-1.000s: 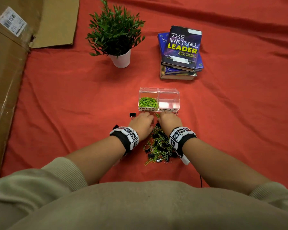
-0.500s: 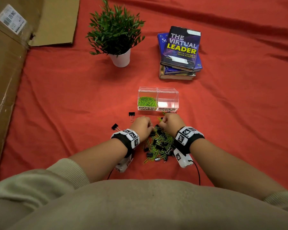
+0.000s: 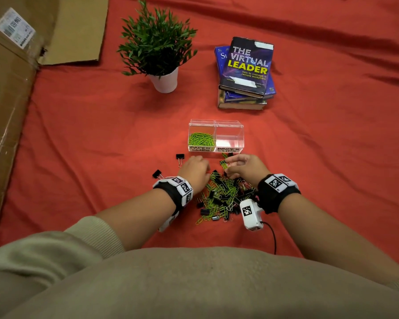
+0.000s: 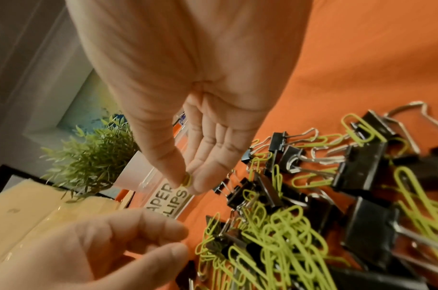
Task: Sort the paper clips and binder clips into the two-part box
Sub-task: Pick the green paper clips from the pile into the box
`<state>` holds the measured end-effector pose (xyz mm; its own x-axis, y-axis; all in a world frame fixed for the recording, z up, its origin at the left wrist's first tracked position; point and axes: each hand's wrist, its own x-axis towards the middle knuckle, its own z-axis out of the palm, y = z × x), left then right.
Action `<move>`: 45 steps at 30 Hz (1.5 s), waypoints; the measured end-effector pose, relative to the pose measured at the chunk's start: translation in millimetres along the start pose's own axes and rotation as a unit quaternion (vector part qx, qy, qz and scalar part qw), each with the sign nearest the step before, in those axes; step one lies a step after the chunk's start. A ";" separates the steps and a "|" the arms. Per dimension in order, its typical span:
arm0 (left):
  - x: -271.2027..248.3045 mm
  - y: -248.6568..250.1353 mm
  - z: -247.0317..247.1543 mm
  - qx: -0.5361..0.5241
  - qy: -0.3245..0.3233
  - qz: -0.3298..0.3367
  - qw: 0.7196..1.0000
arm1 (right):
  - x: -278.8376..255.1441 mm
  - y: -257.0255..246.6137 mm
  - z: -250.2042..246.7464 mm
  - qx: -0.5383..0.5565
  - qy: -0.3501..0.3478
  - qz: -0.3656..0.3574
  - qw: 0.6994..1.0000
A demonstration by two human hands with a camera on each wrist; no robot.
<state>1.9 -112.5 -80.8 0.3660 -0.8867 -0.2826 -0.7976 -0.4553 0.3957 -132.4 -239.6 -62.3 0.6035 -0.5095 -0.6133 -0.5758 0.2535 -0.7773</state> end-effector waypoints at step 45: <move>-12.8 -21.7 -2.3 -0.101 -0.012 -0.045 0.994 | 31.4 -4.2 32.5 -0.515 0.098 -0.025 0.851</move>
<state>15.6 -91.5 -83.8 0.4175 -0.8409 -0.3443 -0.6485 -0.5412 0.5354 -93.0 -229.9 -82.8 0.5958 -0.6515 -0.4697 -0.7914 -0.5759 -0.2051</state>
